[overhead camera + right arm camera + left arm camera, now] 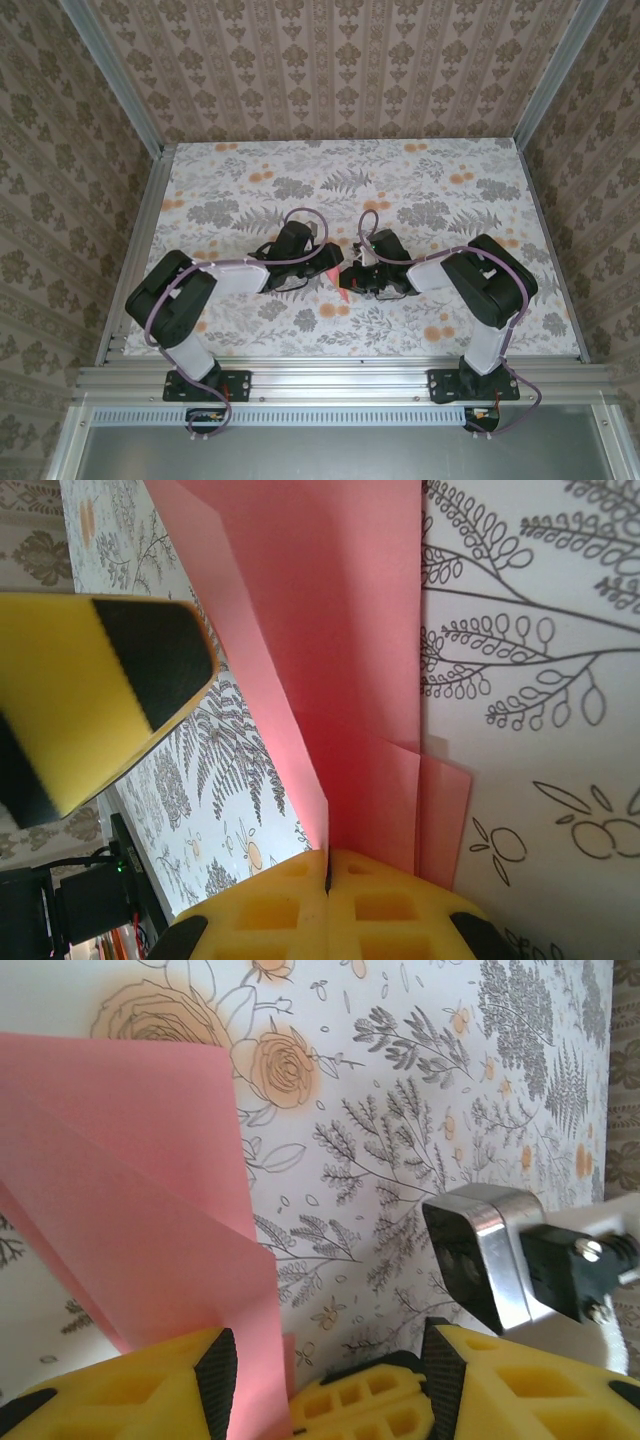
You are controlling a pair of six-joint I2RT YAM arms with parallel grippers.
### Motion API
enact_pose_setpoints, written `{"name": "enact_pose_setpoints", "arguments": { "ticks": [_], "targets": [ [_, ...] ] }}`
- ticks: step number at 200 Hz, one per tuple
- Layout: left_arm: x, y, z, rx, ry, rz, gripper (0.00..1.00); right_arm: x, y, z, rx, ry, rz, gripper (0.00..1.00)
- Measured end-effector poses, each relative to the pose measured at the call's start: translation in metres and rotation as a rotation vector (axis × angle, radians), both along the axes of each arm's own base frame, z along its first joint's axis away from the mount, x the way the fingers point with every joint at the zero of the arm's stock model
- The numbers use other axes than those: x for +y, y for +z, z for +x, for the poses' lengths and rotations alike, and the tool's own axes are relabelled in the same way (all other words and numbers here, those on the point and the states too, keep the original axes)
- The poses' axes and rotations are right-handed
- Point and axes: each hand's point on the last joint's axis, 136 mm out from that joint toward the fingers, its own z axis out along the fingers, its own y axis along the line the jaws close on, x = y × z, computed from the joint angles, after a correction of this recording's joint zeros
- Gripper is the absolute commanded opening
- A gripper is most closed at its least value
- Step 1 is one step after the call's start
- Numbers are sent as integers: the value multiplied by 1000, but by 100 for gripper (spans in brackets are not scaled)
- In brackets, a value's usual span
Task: Fold a paper plane with a square sheet of paper (pick it up from the middle)
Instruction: Fold the wing for the fifth time at the center of the table.
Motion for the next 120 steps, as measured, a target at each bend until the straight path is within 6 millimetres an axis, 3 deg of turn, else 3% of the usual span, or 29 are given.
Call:
{"name": "enact_pose_setpoints", "arguments": {
  "ticks": [59,120],
  "targets": [
    [-6,-10,7,1,-6,13,55,0,0,0,4,2,5,0],
    [-10,-22,8,13,-23,21,55,0,0,0,-4,1,10,10]
  ]
}}
